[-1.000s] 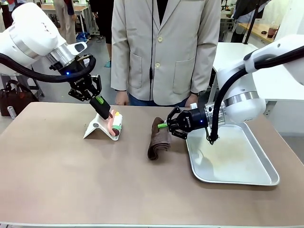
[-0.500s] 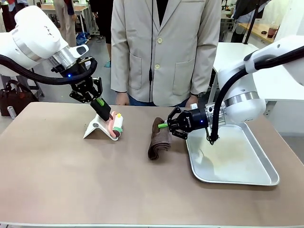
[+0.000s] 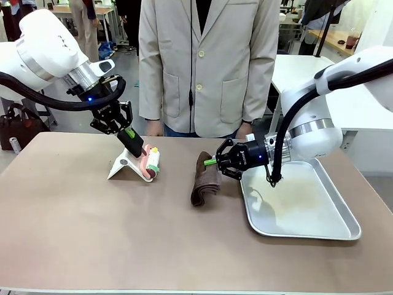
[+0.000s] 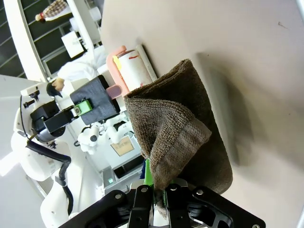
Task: Clean the surface of the table.
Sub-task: Return the Lint Roller and towel to their original positions.
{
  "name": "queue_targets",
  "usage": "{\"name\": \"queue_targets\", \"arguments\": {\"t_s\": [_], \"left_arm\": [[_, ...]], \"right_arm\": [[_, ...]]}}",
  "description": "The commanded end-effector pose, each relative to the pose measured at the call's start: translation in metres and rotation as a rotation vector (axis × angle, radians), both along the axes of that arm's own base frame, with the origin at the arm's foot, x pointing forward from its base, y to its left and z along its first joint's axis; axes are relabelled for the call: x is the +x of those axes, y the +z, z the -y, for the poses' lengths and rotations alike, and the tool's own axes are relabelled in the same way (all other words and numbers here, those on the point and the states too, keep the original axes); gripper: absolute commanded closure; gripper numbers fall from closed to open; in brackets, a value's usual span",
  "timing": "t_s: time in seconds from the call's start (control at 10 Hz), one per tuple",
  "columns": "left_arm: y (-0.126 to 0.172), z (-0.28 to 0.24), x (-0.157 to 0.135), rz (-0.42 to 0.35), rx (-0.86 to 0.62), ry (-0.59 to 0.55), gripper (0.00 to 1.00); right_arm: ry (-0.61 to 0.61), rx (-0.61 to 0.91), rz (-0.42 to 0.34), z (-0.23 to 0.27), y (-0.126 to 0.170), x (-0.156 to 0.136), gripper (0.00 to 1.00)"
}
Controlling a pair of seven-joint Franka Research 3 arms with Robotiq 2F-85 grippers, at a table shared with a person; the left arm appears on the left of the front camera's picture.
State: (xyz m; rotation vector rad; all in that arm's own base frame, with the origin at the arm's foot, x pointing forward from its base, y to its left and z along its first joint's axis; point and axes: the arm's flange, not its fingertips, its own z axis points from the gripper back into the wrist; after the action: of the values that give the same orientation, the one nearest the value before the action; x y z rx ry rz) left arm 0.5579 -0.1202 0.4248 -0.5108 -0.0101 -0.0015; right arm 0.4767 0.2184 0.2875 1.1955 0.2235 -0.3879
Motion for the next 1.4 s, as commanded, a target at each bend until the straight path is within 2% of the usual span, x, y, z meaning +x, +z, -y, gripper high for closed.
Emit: {"name": "queue_targets", "arguments": {"t_s": [0.0,0.7,1.2,1.3], "left_arm": [[-0.018,-0.012,-0.001,-0.006,0.001,0.008,0.78],[-0.059,-0.045,-0.001,-0.044,-0.112,0.015,0.78],[-0.063,-0.047,-0.002,-0.052,-0.13,0.017,0.78],[-0.063,-0.047,-0.002,-0.051,-0.126,0.014,0.78]], "right_arm": [[-0.011,0.027,0.008,-0.003,0.001,0.004,0.93],[-0.019,0.012,-0.003,-0.002,-0.001,0.004,0.93],[-0.019,0.011,-0.004,-0.003,-0.001,0.005,0.93],[-0.019,0.004,-0.011,-0.002,-0.002,0.005,0.78]]}}
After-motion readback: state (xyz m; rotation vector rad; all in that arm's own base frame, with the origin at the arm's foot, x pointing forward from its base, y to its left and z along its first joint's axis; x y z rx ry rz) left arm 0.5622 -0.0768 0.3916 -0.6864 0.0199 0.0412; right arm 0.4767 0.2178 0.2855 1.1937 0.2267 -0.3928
